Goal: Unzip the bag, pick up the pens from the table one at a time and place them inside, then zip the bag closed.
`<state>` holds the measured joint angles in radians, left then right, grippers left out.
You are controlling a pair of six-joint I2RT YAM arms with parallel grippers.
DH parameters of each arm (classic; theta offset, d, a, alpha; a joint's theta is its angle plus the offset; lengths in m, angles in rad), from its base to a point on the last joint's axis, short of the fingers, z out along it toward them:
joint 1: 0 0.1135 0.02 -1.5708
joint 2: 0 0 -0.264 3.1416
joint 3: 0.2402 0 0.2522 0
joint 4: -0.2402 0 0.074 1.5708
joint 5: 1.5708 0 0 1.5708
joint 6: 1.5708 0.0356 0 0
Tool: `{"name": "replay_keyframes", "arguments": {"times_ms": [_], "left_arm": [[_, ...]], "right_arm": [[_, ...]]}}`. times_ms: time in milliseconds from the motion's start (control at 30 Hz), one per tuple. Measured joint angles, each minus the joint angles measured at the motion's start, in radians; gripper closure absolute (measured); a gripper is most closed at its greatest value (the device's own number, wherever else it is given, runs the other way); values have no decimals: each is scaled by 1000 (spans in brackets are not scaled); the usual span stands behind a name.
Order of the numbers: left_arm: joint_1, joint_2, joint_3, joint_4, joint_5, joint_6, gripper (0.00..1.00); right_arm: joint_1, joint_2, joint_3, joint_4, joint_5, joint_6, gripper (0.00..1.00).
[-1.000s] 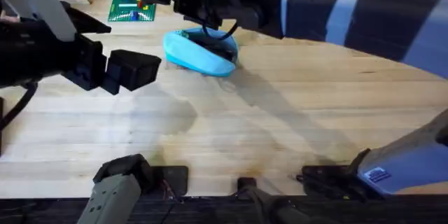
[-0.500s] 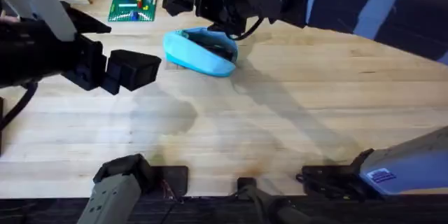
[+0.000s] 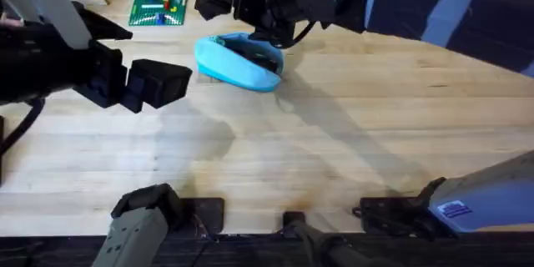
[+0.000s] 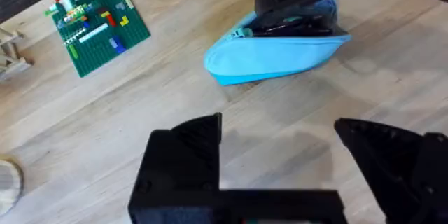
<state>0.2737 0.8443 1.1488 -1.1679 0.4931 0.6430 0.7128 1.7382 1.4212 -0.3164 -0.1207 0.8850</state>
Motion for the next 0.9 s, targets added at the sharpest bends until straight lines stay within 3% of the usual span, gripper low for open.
{"name": "replay_keyframes", "arguments": {"times_ms": [900], "left_arm": [[0, 0, 0, 0, 0, 0, 5]], "right_arm": [[27, 67, 3, 102, 54, 133, 4]]}}
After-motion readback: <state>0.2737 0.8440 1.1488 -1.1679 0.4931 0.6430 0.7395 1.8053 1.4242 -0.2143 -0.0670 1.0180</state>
